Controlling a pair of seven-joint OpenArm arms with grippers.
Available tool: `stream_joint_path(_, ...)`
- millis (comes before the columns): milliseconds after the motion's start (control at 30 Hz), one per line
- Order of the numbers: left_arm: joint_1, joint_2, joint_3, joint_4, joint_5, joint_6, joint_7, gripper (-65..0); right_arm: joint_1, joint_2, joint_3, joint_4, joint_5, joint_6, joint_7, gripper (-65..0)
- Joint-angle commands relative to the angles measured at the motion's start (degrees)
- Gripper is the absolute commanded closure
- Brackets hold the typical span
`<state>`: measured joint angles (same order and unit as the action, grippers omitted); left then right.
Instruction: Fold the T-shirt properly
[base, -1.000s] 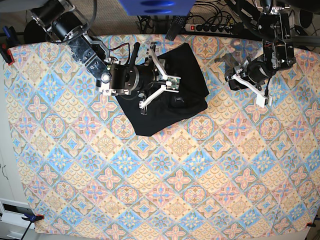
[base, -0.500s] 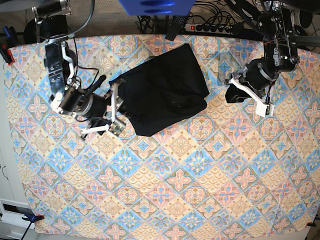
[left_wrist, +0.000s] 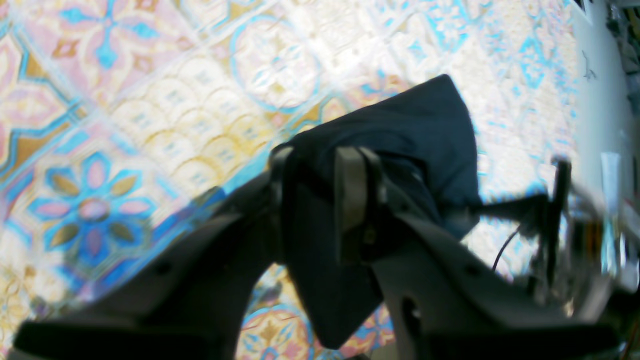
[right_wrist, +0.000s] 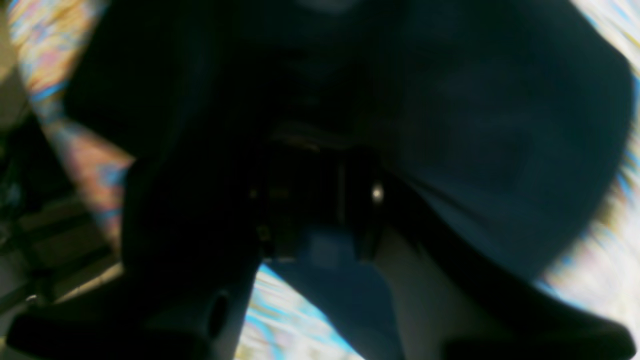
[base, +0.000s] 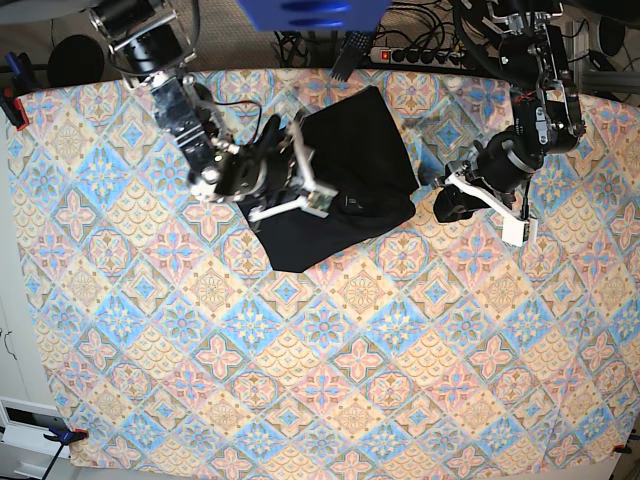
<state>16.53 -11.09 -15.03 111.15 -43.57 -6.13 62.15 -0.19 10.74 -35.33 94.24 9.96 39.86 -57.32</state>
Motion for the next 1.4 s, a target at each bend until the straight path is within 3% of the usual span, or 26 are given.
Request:
stream_joint_path(0, -0.75, -0.47, -1.19, 0.01, -0.25, -0.15, -1.01, -13.7, 2.52, 0.11, -2.16, 1.19, 0.46, 0.14, 0.57, -15.7)
stream_joint_path(167, -0.93, -0.47, -3.22, -2.01, -0.25, -0.15, -1.01, -13.7, 6.82, 0.2, -14.47, 1.98, 0.64, 0.14, 0.48, -15.7)
stream_joint_path(267, -0.93, -0.47, -3.13, -2.01, -0.25, -0.15, -1.01, -13.7, 7.26, 0.2, -17.2, 1.9, 0.55, 0.14, 0.48, -15.7)
stream_joint_path(400, -0.84, -0.38, -2.86, -1.4, -0.78, -0.15, -1.01, -13.7, 6.91, 2.05, -11.92, 5.76, 0.55, 0.14, 0.57, -15.7)
stream_joint_path(533, -0.75, 0.67, -2.16, 0.54, -0.87, -0.15, -0.92, -13.7, 4.98, 6.0, -1.55, 11.48, 0.73, 0.14, 0.84, -15.7)
stream_joint_path(767, -1.02, 4.54, 2.32, 1.07, -2.01, -0.15, -1.01, -13.7, 4.01, 6.8, 14.01, 12.01, 0.73, 0.14, 0.84, -15.7)
stream_joint_path(1033, -2.16, 9.91, 9.36, 0.89, 3.53, -0.15, -3.73, -13.4, 4.1, 6.71, 15.77, 9.46, 0.73, 0.14, 0.92, -15.7)
stream_joint_path(1300, 1.71, 8.85, 9.0, 1.42, 4.32, -0.15, -3.73, -13.8, 4.19, 6.71, 15.77, 7.87, 0.73, 0.14, 0.92, -15.7)
stream_joint_path(1367, 2.15, 8.24, 8.21, 1.68, 3.62, -0.07, -3.56, -16.7, 4.19, 6.71, 15.77, 7.87, 0.73, 0.14, 0.92, -15.7)
